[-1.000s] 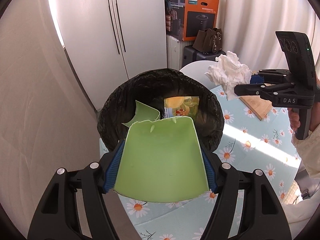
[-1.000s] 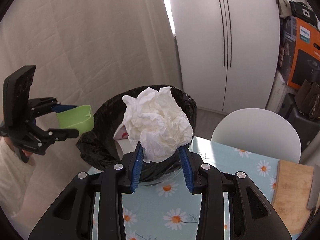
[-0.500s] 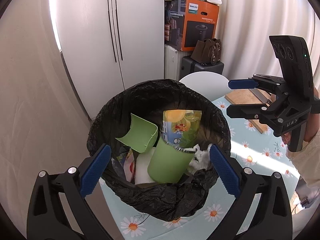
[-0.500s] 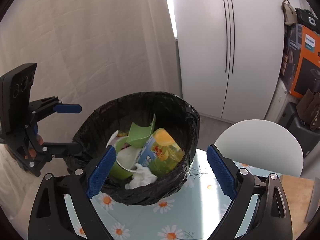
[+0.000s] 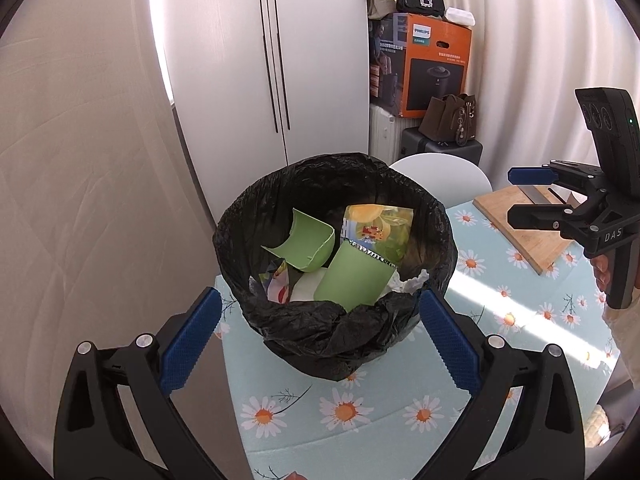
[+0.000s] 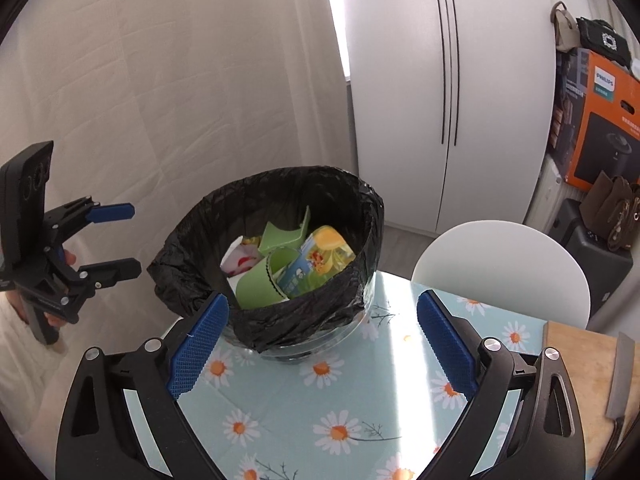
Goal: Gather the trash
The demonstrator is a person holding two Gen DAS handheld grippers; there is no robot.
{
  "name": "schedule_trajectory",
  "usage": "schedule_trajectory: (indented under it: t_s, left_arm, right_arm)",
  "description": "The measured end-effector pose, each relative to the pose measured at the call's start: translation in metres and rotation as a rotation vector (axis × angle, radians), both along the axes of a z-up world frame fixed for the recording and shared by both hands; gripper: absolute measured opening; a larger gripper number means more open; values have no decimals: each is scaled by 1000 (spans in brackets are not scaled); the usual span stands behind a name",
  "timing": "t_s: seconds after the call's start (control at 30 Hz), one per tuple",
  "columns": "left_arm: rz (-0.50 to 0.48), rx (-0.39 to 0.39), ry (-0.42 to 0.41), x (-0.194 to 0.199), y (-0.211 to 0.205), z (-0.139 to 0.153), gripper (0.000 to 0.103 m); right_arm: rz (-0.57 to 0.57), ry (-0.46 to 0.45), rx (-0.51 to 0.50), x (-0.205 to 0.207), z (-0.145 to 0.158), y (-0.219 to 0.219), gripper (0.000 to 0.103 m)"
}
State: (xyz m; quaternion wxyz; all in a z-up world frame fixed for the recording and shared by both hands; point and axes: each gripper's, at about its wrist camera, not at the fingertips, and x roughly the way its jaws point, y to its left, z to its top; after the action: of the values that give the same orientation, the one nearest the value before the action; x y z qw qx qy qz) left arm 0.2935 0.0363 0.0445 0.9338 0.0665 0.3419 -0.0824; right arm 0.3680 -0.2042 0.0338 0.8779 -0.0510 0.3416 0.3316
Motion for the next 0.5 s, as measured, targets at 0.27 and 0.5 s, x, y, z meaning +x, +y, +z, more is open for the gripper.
schedule_trajectory:
  t_s: [0.27, 0.5]
  left_arm:
    - [50, -50, 17, -45, -4, -7, 97]
    - [128, -32, 10, -85, -13, -16, 97]
  right_arm:
    - [23, -16, -32, -46, 5, -15, 93]
    - [41, -22, -57, -85, 3, -29, 93]
